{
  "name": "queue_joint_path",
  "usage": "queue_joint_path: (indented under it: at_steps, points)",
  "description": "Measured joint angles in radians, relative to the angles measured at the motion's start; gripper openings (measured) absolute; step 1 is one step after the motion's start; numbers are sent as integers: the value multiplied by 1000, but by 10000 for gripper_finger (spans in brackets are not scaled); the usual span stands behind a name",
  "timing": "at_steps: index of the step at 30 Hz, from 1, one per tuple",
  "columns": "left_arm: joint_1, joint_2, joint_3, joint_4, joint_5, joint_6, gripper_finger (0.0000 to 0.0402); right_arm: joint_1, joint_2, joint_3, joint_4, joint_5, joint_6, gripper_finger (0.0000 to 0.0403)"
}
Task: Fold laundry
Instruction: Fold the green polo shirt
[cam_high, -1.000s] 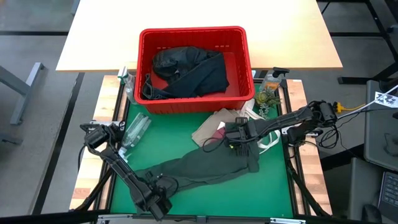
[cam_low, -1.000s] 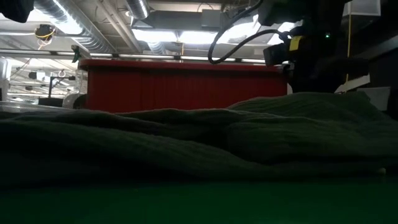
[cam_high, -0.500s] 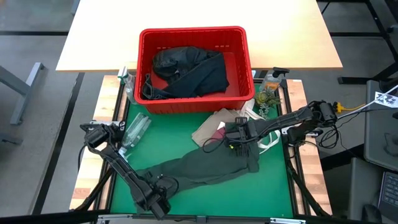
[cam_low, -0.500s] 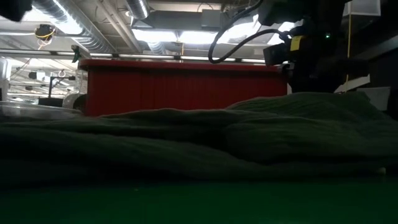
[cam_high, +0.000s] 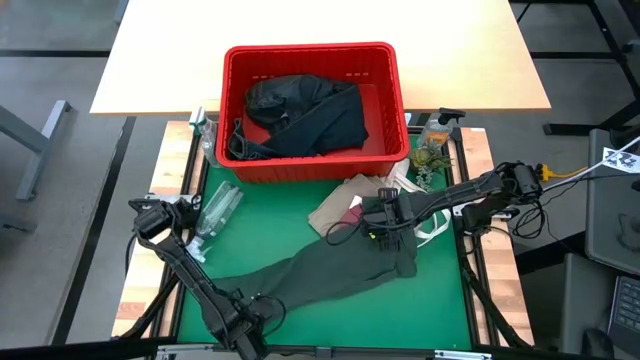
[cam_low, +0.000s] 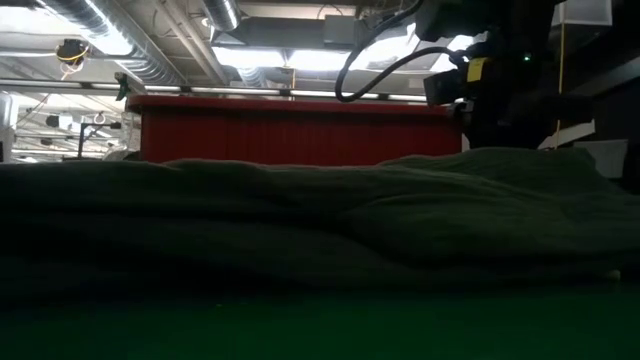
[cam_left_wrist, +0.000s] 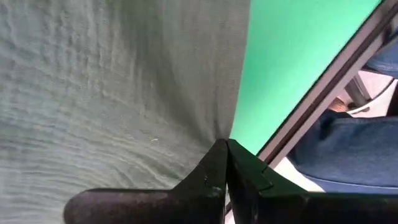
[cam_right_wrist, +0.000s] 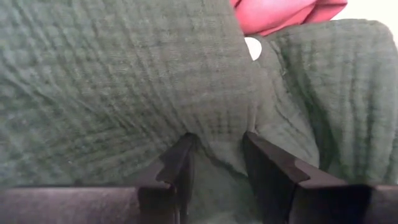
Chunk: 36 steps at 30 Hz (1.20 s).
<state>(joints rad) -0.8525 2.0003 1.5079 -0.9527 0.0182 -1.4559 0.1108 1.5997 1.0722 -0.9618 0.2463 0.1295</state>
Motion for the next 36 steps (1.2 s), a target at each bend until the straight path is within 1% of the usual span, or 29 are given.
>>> queue_joint_path:
  at_steps: [3,5,8,13,16,19,23,28,31,36]
  points:
    - [-2,0,-4,5,1,-2,3,0,0,0,0,-3,0,140]
    - [-1,0,-5,3,1,-9,15,0,0,0,-1,-3,0,140]
    - [5,0,-5,2,1,-17,47,0,0,0,-1,-3,0,140]
    - [15,0,-5,1,5,-18,114,0,0,0,-2,-3,0,140]
    - [22,0,-5,0,45,-26,146,0,0,0,-2,-3,0,140]
    - [28,0,-5,1,80,-31,166,0,0,0,-8,-4,-1,140]
    - [28,0,-5,1,84,-31,176,0,0,0,-17,-4,-1,140]
    - [15,0,-5,1,85,-31,174,0,0,0,-35,-4,-1,143]
    - [11,0,-5,1,85,-30,174,0,0,0,-44,-4,-1,160]
    - [4,0,-5,-14,88,-29,180,0,0,0,-44,-4,-1,200]
